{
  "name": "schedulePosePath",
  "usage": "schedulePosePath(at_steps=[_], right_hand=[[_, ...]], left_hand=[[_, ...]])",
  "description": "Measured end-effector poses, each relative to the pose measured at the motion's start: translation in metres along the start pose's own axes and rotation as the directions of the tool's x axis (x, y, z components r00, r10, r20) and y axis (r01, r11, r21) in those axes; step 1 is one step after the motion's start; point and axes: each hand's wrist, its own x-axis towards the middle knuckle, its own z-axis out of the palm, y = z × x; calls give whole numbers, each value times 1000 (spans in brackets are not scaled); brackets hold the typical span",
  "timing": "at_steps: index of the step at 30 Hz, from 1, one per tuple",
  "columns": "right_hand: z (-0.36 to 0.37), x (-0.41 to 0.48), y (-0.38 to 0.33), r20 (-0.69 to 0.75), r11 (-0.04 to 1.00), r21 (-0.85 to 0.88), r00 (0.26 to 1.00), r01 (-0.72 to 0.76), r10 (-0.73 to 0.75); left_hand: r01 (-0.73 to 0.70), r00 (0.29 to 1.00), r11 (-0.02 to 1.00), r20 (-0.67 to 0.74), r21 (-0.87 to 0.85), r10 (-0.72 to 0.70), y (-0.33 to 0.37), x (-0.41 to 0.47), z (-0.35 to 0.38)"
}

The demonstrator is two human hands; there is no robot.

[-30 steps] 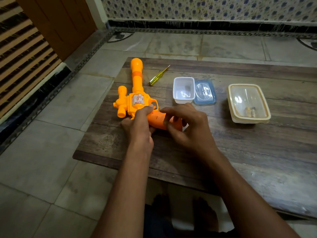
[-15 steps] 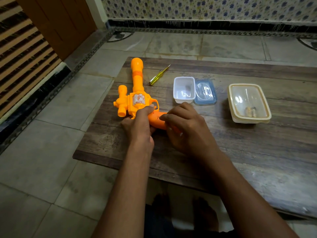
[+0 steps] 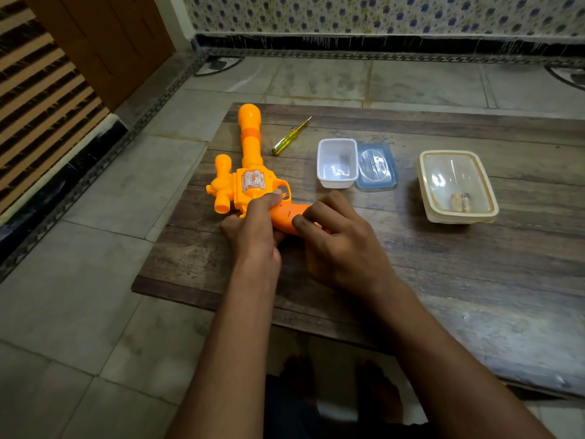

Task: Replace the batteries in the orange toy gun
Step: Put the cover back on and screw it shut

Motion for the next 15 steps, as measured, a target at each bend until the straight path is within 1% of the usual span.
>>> schedulePosePath(at_steps=[9,15], right_hand=[[6,-6,-2,-45,995,-79,997,59,-63],[7,-13,-1,-1,987,-139,997,78,-79]], left_hand=[[5,1000,999,-27,47,-3,2,-1,0],[7,999,998,-31,55,-5,2,-2,2]])
